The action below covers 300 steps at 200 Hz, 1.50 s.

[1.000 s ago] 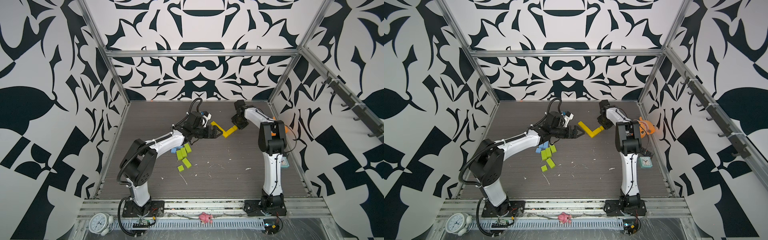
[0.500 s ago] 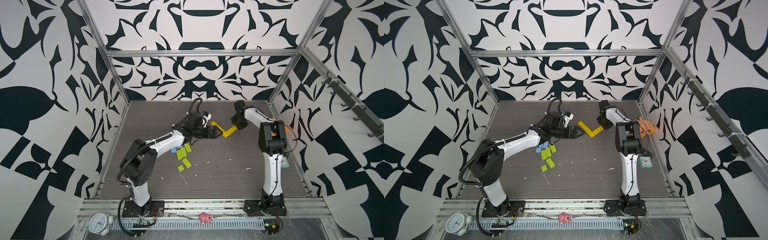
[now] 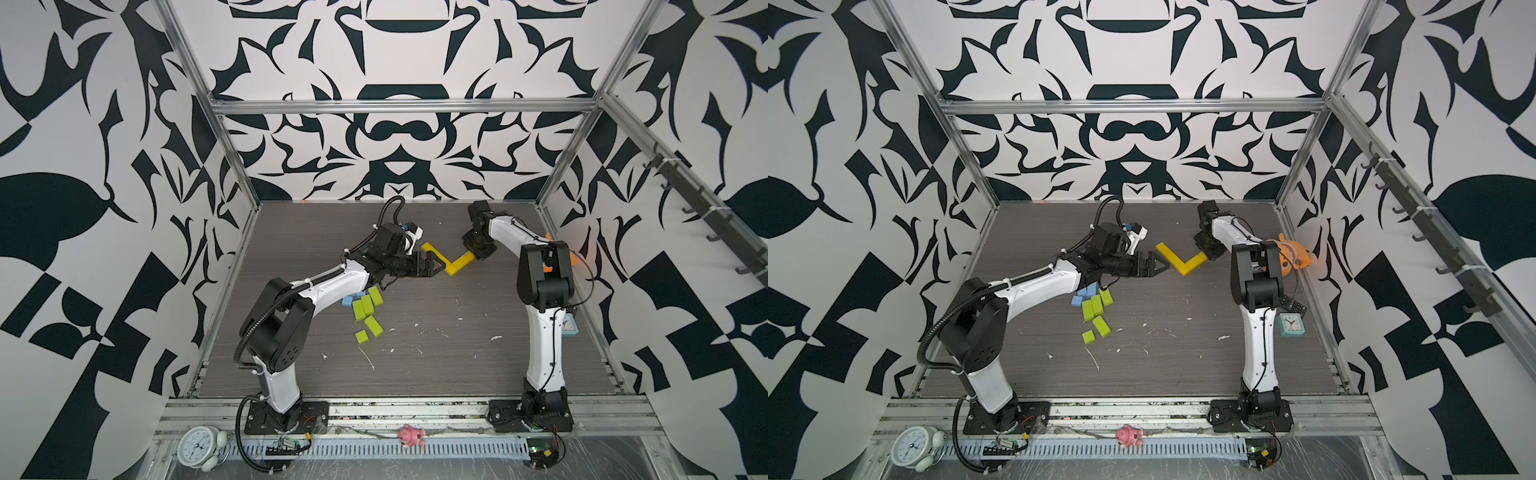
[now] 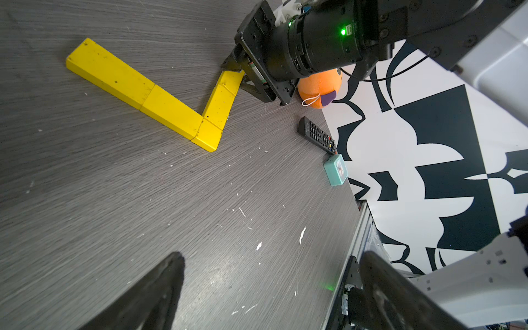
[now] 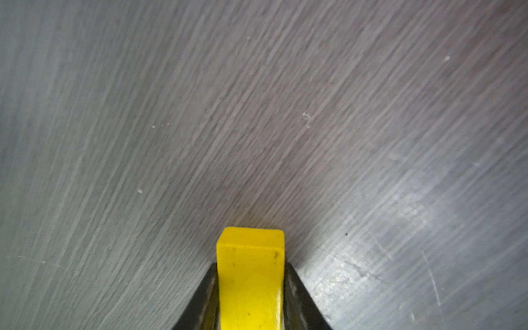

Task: Assemble the letter v with building blocks
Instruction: Assemble the building block at the center of the board.

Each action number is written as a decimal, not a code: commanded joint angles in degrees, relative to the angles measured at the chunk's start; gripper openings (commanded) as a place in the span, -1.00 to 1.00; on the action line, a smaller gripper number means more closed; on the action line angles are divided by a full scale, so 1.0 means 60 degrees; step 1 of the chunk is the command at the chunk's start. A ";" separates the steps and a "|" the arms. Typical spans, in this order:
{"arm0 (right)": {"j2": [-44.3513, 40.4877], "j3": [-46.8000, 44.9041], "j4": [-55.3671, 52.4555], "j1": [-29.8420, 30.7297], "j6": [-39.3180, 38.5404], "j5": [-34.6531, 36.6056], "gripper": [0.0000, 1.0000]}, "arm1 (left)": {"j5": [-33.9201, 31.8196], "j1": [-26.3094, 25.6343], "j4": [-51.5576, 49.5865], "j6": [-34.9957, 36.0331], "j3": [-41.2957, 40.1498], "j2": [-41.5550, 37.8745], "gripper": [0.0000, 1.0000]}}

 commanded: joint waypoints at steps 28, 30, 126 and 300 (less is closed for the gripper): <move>-0.0448 -0.0146 -0.0283 0.0104 0.0144 -0.0062 -0.26 | 0.0104 -0.0052 -0.0008 0.0114 0.0062 -0.0102 0.99; -0.0445 -0.0151 -0.0280 0.0107 0.0152 -0.0065 -0.26 | 0.0105 -0.0052 -0.0008 0.0119 0.0070 -0.0099 0.99; -0.0445 -0.0159 -0.0219 0.0111 0.0184 -0.0120 -0.26 | 0.0120 -0.0052 -0.0012 0.0113 0.0091 -0.0054 0.99; -0.0459 -0.0190 -0.0074 0.0165 0.0242 -0.0294 -0.22 | 0.0147 -0.0075 -0.0022 0.0120 0.0102 -0.0023 0.99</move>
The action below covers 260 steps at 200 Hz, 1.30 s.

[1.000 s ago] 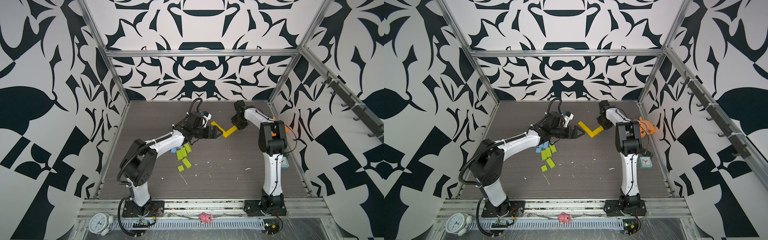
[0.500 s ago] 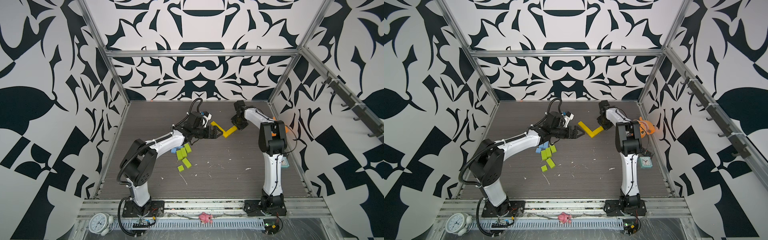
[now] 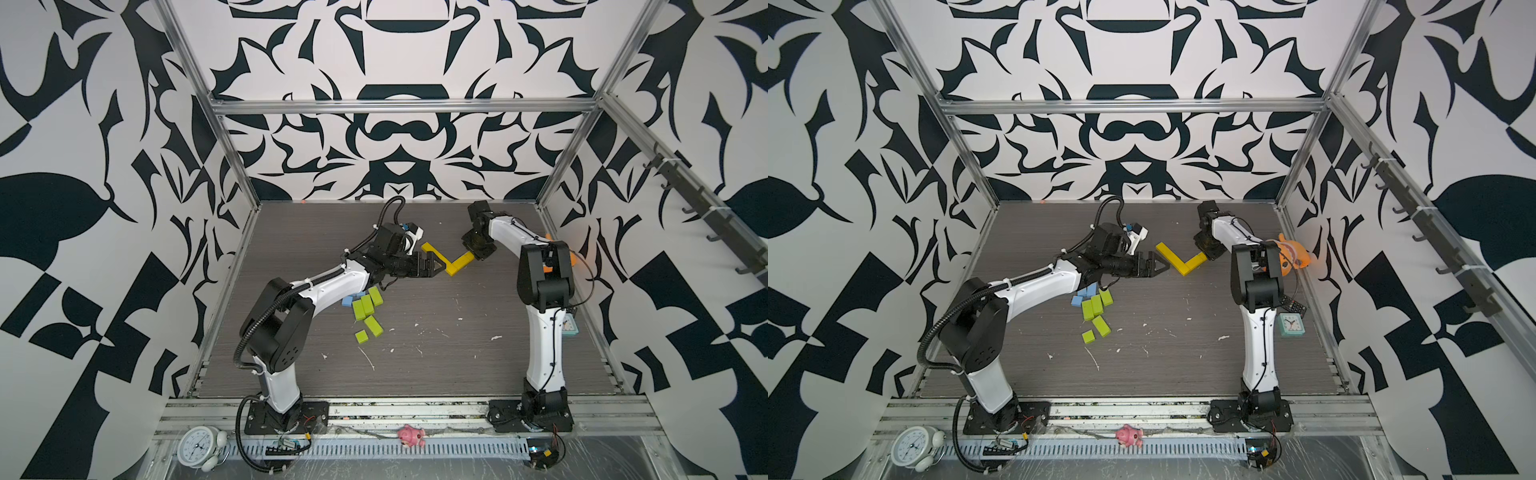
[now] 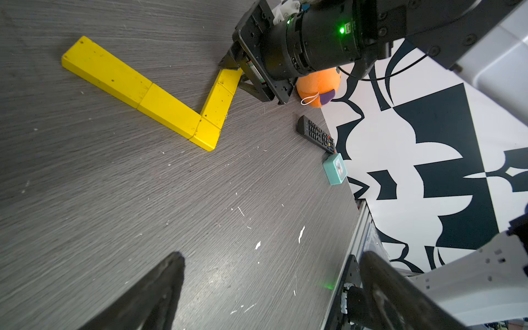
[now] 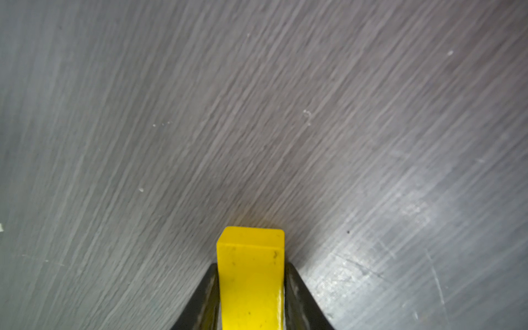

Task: Assemble the letter v with building blocks
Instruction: Assemble the building block at the center of the board.

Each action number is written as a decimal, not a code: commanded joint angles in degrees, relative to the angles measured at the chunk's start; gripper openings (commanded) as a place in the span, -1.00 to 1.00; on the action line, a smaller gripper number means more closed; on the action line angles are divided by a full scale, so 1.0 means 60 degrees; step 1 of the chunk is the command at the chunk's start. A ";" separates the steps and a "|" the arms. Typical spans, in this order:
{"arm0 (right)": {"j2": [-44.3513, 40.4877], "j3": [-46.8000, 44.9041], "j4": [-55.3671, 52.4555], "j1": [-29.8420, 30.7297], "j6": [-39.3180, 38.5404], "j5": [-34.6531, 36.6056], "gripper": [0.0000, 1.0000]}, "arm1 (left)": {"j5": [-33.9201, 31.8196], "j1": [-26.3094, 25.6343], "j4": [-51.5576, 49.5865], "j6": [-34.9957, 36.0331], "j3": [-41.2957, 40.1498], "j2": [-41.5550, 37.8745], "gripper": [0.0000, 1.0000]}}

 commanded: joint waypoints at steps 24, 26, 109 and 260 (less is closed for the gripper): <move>-0.0426 -0.0129 -0.0137 0.0145 0.0138 -0.0211 -0.21 | 0.0112 -0.0063 -0.0022 0.0114 0.0089 -0.0024 0.99; -0.0426 -0.0128 -0.0140 0.0148 0.0141 -0.0212 -0.21 | 0.0112 -0.0063 -0.0015 0.0122 0.0091 -0.0025 0.99; -0.0528 -0.0134 -0.0143 0.0145 0.0108 -0.0164 -0.19 | 0.0111 -0.0063 -0.0022 0.0123 0.0087 -0.0023 0.99; -0.0734 -0.0127 -0.0275 0.0139 -0.0064 0.0008 -0.19 | 0.0112 -0.0078 -0.0007 0.0102 0.0095 -0.0040 0.99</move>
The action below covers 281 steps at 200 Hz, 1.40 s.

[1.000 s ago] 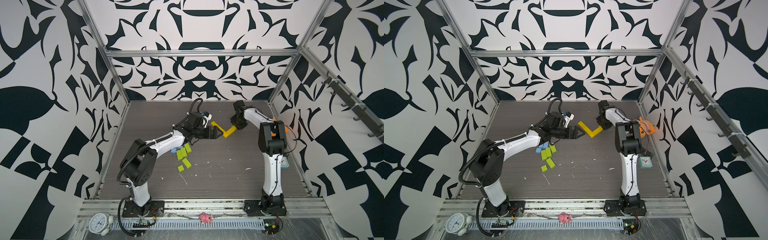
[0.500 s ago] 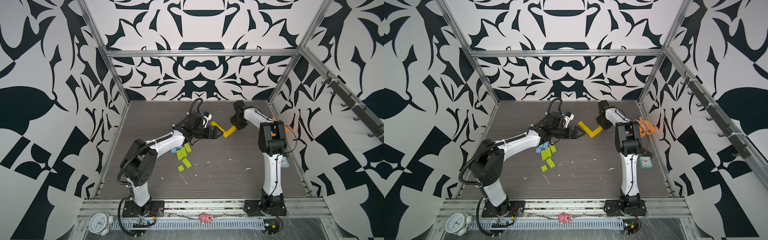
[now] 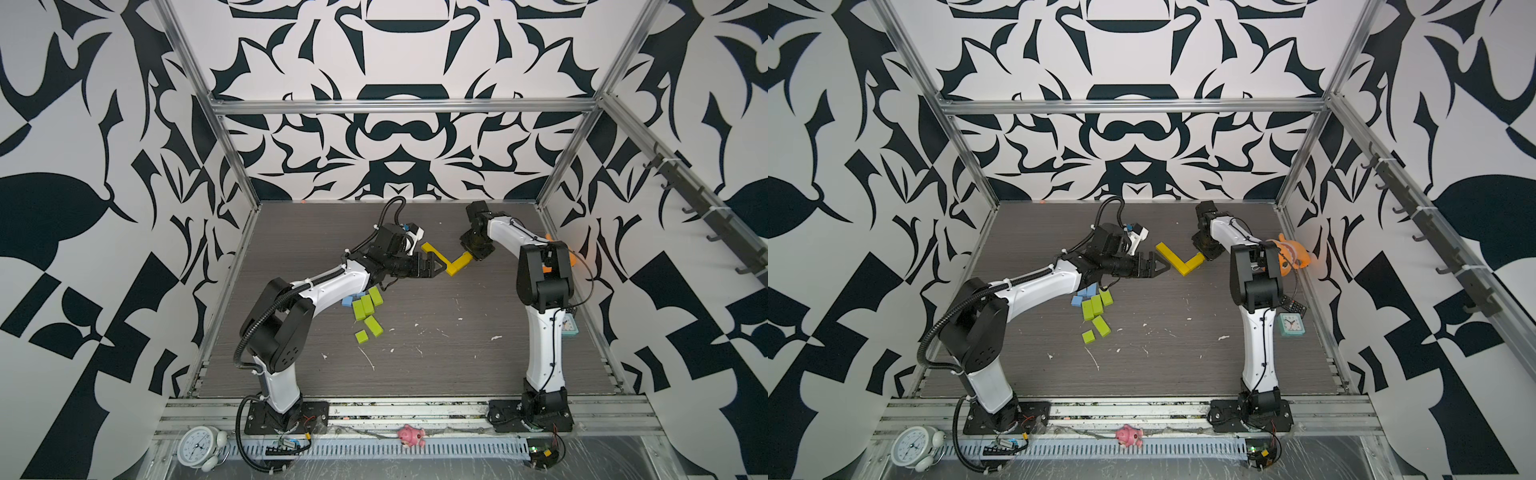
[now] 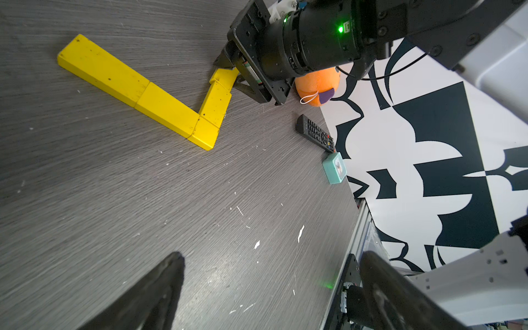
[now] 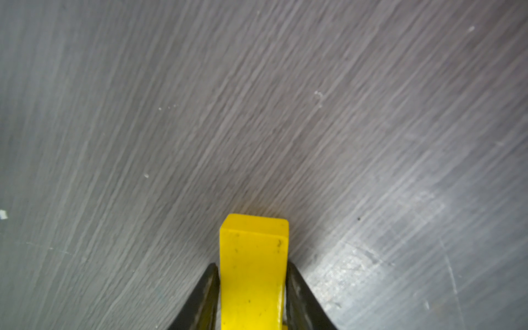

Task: Assemble the letter v with building blocks
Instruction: Assemble the building block at the center of the board.

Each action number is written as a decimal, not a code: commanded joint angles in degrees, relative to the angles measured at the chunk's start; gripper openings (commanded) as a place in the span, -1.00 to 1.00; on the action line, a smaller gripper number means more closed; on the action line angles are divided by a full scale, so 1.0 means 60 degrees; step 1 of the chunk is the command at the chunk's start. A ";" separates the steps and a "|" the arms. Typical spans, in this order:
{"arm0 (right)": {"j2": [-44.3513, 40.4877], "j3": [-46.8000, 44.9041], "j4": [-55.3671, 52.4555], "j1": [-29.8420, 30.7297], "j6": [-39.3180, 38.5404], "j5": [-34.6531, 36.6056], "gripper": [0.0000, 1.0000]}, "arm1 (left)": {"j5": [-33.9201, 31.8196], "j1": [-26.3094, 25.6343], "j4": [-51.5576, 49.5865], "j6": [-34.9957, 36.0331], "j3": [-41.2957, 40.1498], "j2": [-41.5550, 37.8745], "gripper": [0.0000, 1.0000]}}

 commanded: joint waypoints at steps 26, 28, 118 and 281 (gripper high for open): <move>-0.0701 -0.0090 -0.0304 0.0052 -0.0108 0.0086 -0.23 | 0.0112 -0.0041 -0.0007 0.0106 0.0093 -0.0049 0.99; -0.0706 -0.0097 -0.0304 0.0042 -0.0111 0.0091 -0.23 | 0.0120 -0.0041 -0.0007 0.0109 0.0089 -0.0049 0.99; -0.0682 -0.0193 -0.0244 0.0044 -0.0101 0.0059 -0.24 | 0.0112 -0.0051 -0.0010 0.0119 0.0089 -0.0040 0.99; -0.0710 -0.0175 -0.0262 0.0040 -0.0126 0.0073 -0.24 | 0.0105 -0.0042 -0.0022 0.0123 0.0102 -0.0023 0.99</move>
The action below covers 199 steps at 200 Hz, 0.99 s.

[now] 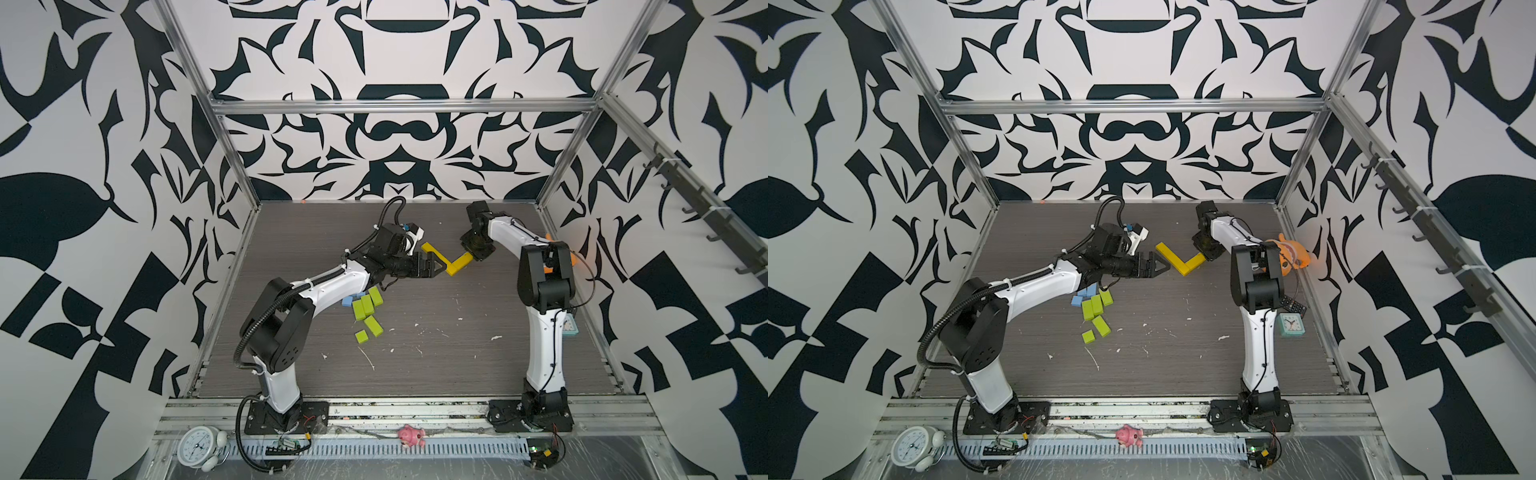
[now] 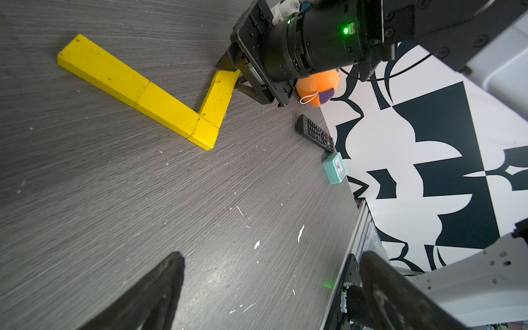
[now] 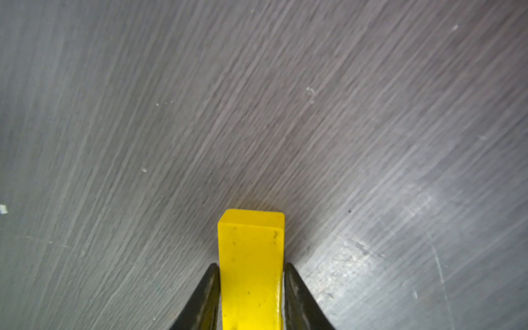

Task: Assemble the letter v with building blocks
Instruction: Assemble the building block at the center of the board.

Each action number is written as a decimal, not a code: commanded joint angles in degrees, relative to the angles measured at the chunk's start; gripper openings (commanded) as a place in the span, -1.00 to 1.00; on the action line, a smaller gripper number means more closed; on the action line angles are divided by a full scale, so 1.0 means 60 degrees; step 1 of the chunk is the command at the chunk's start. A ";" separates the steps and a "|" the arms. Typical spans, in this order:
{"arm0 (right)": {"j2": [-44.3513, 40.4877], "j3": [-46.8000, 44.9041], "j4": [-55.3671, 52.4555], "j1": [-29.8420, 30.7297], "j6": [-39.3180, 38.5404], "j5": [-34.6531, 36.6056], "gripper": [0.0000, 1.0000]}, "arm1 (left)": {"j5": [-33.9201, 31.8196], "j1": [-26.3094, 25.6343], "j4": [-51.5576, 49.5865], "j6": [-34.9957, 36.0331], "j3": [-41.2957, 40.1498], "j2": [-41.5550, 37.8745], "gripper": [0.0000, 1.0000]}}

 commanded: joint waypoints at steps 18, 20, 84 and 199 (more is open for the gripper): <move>-0.0562 -0.0056 -0.0202 0.0037 -0.0093 0.0069 -0.25 | 0.0109 -0.0051 -0.0022 0.0138 0.0102 -0.0025 0.99; -0.0554 -0.0056 -0.0202 0.0036 -0.0091 0.0064 -0.24 | 0.0109 -0.0044 -0.0022 0.0138 0.0102 -0.0025 0.99; -0.0566 -0.0073 -0.0244 0.0048 -0.0092 0.0077 -0.24 | 0.0108 -0.0041 -0.0039 0.0123 0.0103 -0.0023 0.99; -0.0538 -0.0075 -0.0145 0.0047 -0.0081 0.0022 -0.13 | 0.0118 -0.0041 -0.0022 0.0124 0.0102 -0.0021 0.99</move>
